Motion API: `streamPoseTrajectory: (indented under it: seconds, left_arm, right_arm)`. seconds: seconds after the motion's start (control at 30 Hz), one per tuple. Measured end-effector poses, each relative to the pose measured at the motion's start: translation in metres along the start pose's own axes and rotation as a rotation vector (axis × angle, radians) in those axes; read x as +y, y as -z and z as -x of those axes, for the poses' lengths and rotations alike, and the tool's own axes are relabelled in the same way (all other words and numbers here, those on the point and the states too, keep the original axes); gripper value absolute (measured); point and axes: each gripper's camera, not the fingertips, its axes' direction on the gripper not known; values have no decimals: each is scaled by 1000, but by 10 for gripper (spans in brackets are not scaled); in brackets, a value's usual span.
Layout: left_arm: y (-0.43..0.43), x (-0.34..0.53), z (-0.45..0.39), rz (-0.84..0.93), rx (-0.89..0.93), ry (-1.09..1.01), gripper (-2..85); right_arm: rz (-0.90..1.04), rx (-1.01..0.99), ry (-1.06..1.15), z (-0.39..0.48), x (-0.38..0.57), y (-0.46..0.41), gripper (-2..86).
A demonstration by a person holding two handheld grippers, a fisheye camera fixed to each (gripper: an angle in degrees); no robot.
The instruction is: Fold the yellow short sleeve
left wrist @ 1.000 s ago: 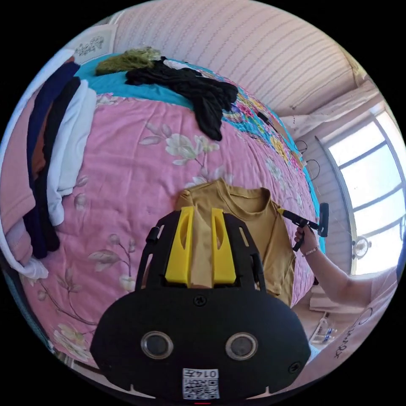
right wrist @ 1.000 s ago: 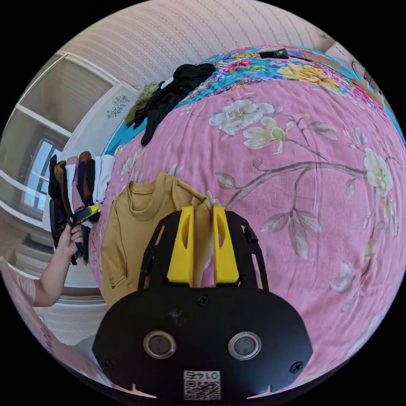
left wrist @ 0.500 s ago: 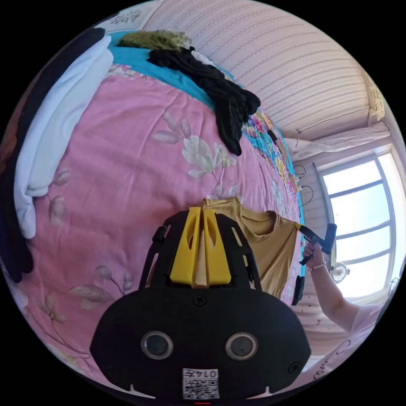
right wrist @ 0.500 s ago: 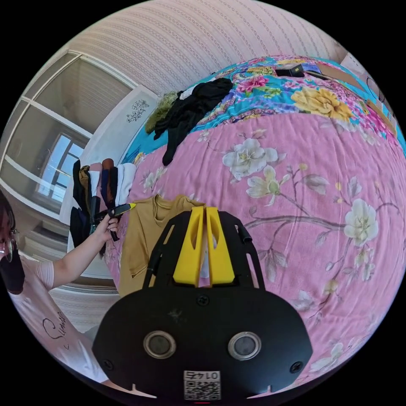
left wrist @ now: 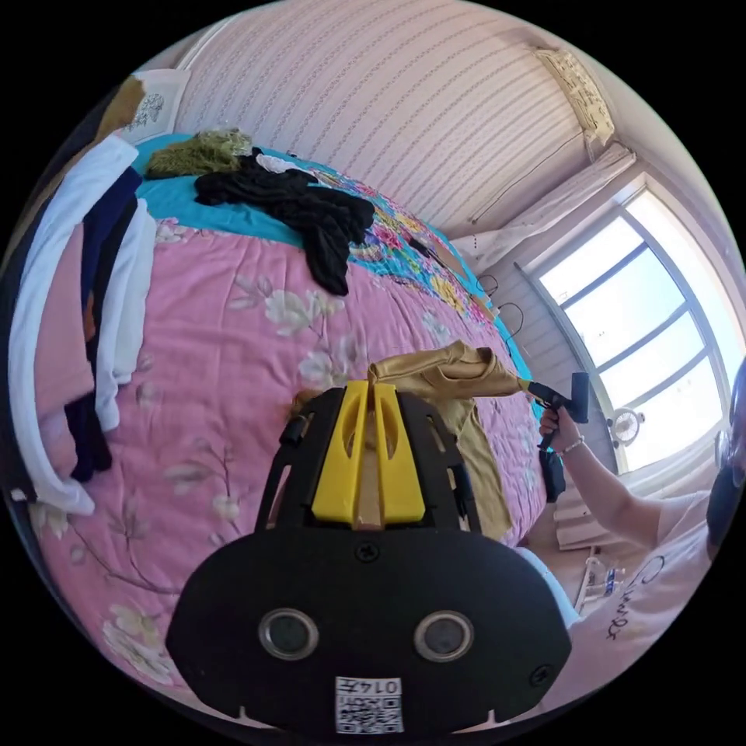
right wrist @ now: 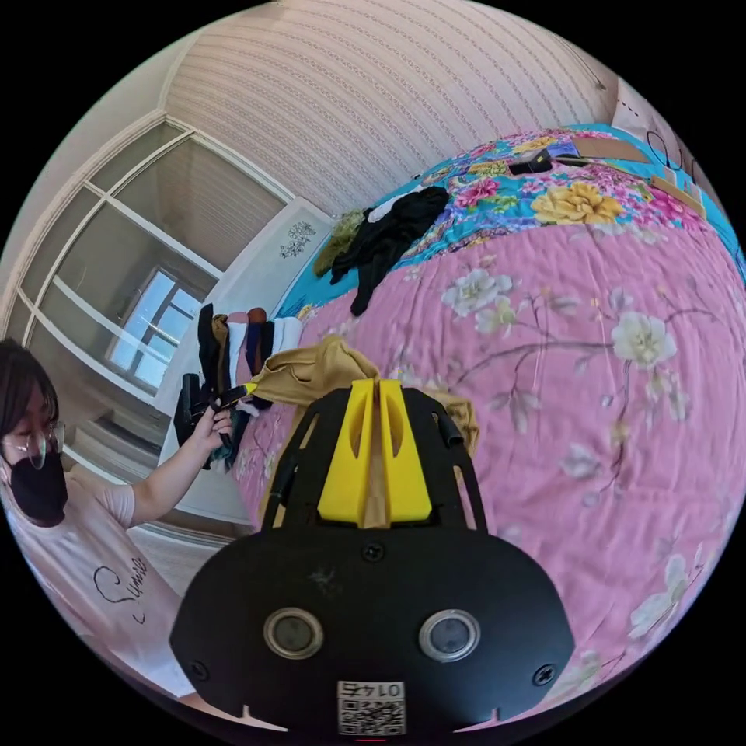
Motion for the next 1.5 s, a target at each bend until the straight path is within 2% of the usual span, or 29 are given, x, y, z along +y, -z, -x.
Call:
streamPoseTrajectory:
  seconds: [0.2,0.37,0.43,0.53,0.67,0.8,0.9,0.97,1.03,1.13,1.33,1.5]
  left_arm:
    - [3,121,13,59,-11,55,-10]
    - [18,180,18,-18,59,151,-10]
    - [19,203,11,27,28,150,-9]
    - [11,225,9,126,33,173,-4]
    - [22,243,-4,110,-4,208,2]
    - [36,252,-54,48,-110,95,15]
    - [14,250,-93,57,-58,16,48]
    - [-11,250,-112,101,-20,-14,64]
    - [-51,253,-133,221,-55,-65,67]
    - [-87,264,-141,339,-82,-86,16]
    - [-89,299,-140,348,-38,-67,-9]
    - [-85,334,-143,376,-7,-52,-10]
  right_arm:
    - [92,62,14,-12,124,-24,5]
    - [-4,14,-40,-12,186,-20,7]
    - [-5,62,-53,-2,207,-20,11]
    - [75,145,-87,8,225,-30,21]
    - [42,188,-63,30,242,-28,32]
    - [70,225,14,58,235,-56,59]
    - [162,239,70,76,218,-104,80]
    - [244,258,98,83,211,-139,85]
    - [329,337,121,87,210,-182,77]
    - [422,442,67,78,215,-217,41]
    - [359,304,117,86,245,-202,18]
    - [371,281,135,85,285,-193,20]
